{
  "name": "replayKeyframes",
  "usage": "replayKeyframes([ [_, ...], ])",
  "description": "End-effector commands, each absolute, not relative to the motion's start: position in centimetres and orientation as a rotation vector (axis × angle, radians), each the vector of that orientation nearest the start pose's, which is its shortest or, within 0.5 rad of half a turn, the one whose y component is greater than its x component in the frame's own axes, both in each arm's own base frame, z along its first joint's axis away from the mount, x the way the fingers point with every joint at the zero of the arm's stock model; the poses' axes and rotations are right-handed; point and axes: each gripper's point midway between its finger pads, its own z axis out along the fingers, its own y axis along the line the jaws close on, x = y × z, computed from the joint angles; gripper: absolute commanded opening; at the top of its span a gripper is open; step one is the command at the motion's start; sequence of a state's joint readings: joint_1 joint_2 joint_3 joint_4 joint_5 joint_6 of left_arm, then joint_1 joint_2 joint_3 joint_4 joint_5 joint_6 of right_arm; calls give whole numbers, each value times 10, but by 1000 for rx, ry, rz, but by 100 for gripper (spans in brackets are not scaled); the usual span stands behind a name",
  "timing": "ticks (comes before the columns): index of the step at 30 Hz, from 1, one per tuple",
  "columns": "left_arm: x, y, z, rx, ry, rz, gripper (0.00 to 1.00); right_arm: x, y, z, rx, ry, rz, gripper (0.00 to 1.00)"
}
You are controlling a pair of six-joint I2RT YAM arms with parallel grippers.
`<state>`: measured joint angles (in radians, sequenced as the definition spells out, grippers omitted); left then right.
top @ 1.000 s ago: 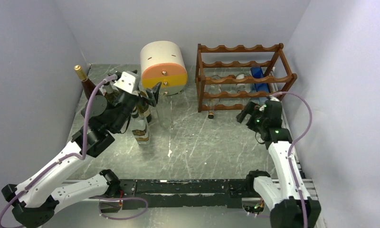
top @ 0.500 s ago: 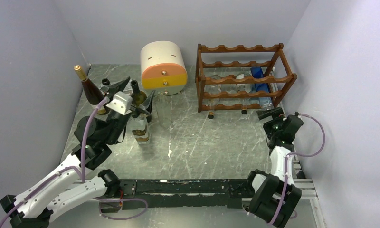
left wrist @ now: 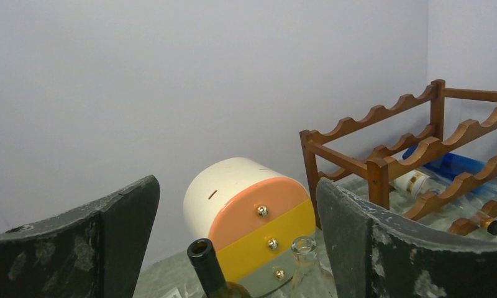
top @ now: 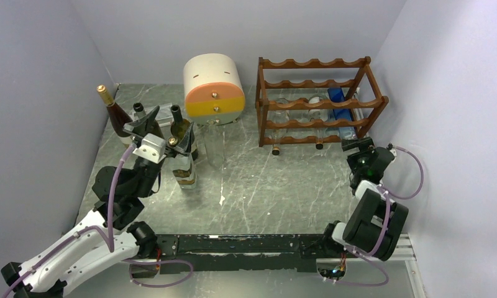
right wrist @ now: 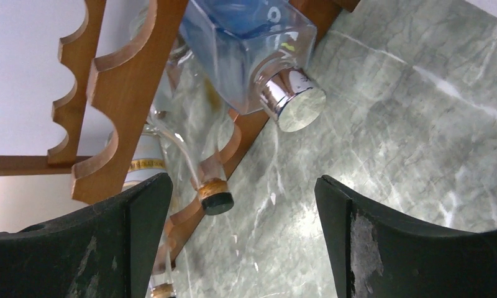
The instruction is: Take the wine bottle off the wine rack
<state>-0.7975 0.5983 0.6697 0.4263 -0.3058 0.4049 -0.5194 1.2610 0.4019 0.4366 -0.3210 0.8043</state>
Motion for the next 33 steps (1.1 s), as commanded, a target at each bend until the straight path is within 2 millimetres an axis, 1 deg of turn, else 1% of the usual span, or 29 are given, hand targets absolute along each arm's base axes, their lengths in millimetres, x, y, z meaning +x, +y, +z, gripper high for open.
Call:
replayKeyframes([
  [1,235,-136,428,343,992,-166,99,350,-120,105,1016,1624,446,89],
  [5,234,-139,426,360,991,-166,99,353,-126,95,1013,1628,427,88],
  [8,235,-139,425,364,993,-160,98,359,-127,95,964,1616,446,90],
  [10,236,-139,424,364,995,-157,98,365,-128,93,951,1620,460,93],
  [15,236,-141,423,374,996,-157,98,380,-131,85,946,1602,519,93],
  [20,237,-140,422,375,998,-145,98,395,-129,87,915,1559,602,92],
  [24,238,-141,421,380,1000,-146,98,405,-128,87,895,1538,650,94],
  [28,239,-143,419,386,1005,-145,98,411,-131,82,897,1538,656,96],
  [33,239,-144,419,391,1003,-146,98,424,-132,75,904,1548,676,97],
])
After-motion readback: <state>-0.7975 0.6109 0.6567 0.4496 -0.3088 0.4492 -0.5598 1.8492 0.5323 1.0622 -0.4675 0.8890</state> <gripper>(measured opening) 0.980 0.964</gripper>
